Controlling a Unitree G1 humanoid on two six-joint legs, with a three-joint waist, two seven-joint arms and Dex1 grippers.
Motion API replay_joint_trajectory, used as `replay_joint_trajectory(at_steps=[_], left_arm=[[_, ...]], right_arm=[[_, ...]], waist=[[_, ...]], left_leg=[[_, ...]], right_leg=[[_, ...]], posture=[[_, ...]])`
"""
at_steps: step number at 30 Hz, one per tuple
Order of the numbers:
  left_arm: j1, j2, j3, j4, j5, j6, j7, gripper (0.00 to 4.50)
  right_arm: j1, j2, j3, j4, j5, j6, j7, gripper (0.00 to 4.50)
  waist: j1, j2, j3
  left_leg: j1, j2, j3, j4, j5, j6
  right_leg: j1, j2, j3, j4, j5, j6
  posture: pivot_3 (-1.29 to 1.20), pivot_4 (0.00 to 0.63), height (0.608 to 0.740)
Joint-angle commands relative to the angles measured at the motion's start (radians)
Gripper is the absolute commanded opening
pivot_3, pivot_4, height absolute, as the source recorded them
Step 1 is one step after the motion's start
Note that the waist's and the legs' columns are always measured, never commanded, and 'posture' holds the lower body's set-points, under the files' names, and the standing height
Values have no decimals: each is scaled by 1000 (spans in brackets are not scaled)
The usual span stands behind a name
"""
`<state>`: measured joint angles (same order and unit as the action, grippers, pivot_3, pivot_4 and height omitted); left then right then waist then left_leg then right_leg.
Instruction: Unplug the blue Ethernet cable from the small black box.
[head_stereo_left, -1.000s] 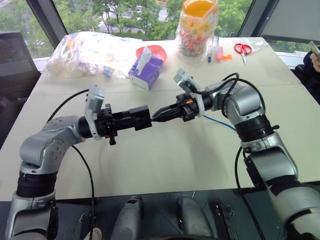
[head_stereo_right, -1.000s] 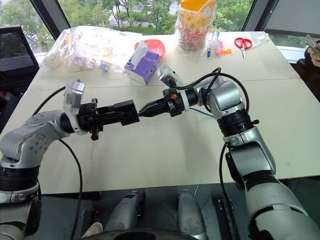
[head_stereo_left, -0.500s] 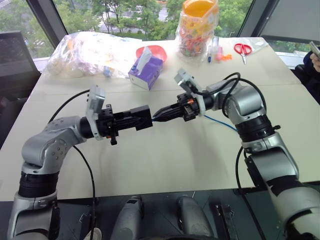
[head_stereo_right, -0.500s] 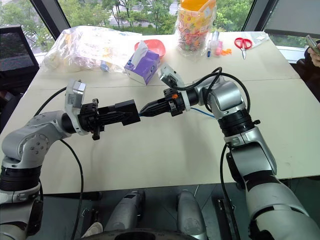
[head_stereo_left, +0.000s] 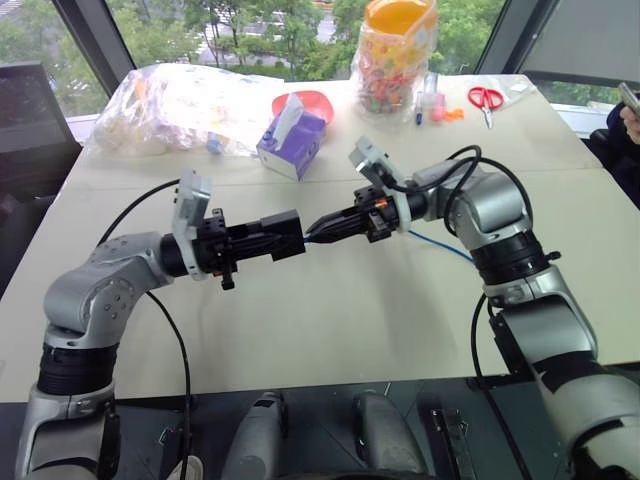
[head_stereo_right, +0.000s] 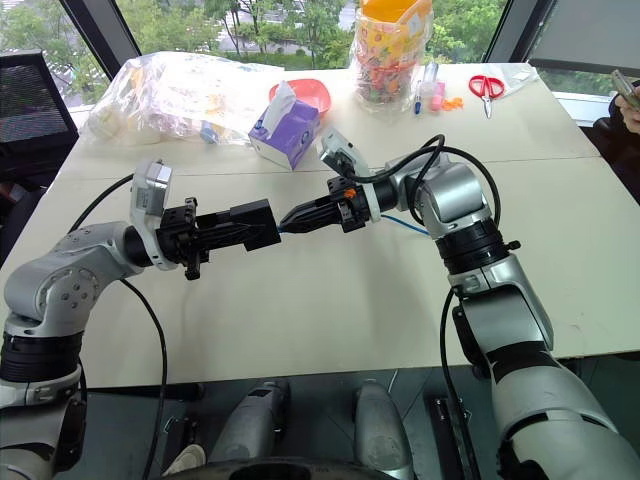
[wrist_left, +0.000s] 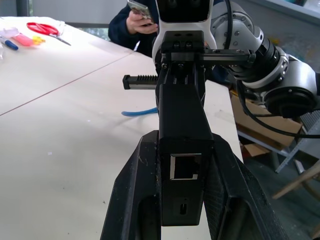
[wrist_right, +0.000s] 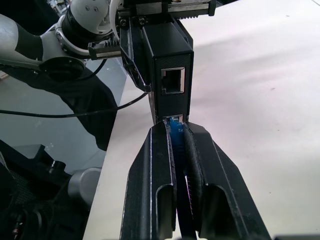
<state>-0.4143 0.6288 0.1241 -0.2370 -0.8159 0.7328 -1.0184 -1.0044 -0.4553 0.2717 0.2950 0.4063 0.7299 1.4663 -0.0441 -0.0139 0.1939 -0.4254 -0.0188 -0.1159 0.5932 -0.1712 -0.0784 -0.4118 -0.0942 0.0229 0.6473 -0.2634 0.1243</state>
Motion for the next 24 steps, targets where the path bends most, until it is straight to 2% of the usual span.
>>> replay_joint_trajectory(at_steps=[1,11,20,22,23,24], left_arm=[[-17,9,32,-29,-21,-17,0,493],[40,53,58,-69,-30,-9,-15,493],[26,56,46,-60,-22,-15,-15,493],[20,54,42,-58,-20,-16,-16,493],[18,54,40,-57,-18,-18,-16,493],[16,54,39,-56,-18,-18,-16,493]], right_arm=[[16,-8,22,-28,-20,-24,3,37],[36,-72,4,28,-44,-58,14,37],[46,-64,-1,5,-25,-40,1,37],[47,-57,-1,-7,-20,-29,-10,861],[46,-54,-3,-14,-13,-20,-14,1088],[44,-50,-8,-22,-2,-6,-16,1088]], waist=[[0,0,0],[0,0,0],[0,0,0],[1,0,0],[4,0,0],[4,0,0]], left_leg=[[0,0,0,0,0,0],[0,0,0,0,0,0],[0,0,0,0,0,0],[0,0,0,0,0,0],[0,0,0,0,0,0],[0,0,0,1,0,0]], right_leg=[[0,0,0,0,0,0],[0,0,0,0,0,0],[0,0,0,0,0,0],[0,0,0,0,0,0],[0,0,0,0,0,0],[0,0,0,0,0,0]], posture=[[0,150,726],[0,150,726],[0,150,726],[0,150,726],[0,150,726],[0,150,726]])
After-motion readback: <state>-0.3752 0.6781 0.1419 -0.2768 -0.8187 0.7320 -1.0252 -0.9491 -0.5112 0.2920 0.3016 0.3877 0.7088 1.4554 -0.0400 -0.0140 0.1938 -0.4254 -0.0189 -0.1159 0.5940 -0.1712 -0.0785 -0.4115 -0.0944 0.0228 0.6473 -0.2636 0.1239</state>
